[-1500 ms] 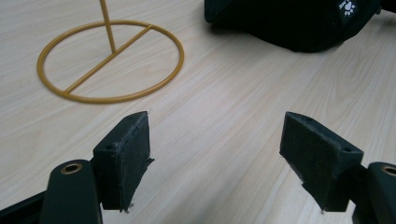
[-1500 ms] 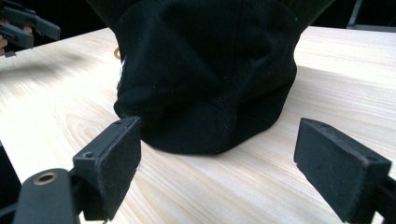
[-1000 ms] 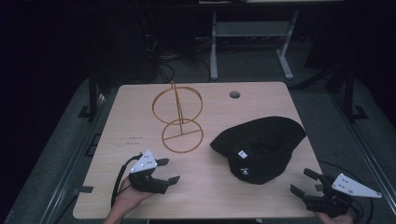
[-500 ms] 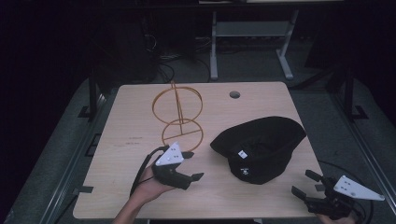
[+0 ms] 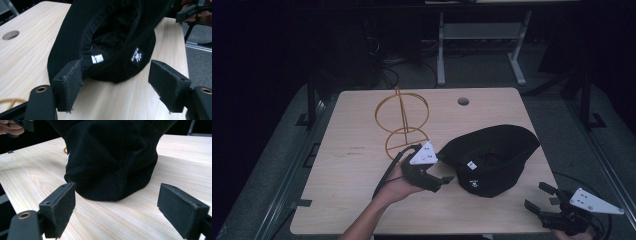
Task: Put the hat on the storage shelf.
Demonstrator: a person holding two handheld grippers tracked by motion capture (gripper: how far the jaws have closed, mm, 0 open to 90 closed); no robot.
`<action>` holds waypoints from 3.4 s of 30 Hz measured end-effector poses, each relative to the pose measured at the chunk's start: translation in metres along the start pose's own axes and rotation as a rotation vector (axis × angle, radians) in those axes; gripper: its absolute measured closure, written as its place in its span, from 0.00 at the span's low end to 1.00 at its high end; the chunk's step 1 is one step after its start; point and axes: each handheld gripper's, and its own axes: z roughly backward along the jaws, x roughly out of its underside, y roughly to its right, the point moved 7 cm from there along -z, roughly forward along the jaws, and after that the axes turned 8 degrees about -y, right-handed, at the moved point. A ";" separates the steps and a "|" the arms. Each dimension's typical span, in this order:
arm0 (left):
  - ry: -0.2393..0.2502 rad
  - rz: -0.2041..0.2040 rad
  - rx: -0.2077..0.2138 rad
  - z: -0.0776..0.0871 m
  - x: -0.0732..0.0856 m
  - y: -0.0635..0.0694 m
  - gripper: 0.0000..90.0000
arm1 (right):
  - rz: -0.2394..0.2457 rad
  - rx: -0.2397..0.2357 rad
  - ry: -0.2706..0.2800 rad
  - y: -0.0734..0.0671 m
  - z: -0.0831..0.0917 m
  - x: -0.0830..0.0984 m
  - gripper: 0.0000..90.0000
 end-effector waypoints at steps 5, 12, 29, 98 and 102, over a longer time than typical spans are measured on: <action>-0.033 -0.025 0.007 -0.017 -0.007 0.000 0.42 | -0.003 0.003 0.003 0.001 -0.001 0.000 0.16; -0.039 -0.071 0.023 -0.030 -0.013 0.005 0.68 | 0.000 0.006 0.000 0.002 -0.004 -0.001 0.16; 0.055 -0.062 0.086 -0.034 -0.019 0.015 0.95 | 0.004 -0.004 0.000 -0.007 -0.018 -0.009 0.17; 0.098 -0.069 -0.002 0.016 -0.016 0.021 0.60 | 0.107 0.002 0.182 -0.040 -0.032 -0.116 0.98; 0.087 -0.071 -0.016 0.024 -0.008 0.022 0.57 | 0.110 0.001 0.189 -0.043 -0.030 -0.129 0.98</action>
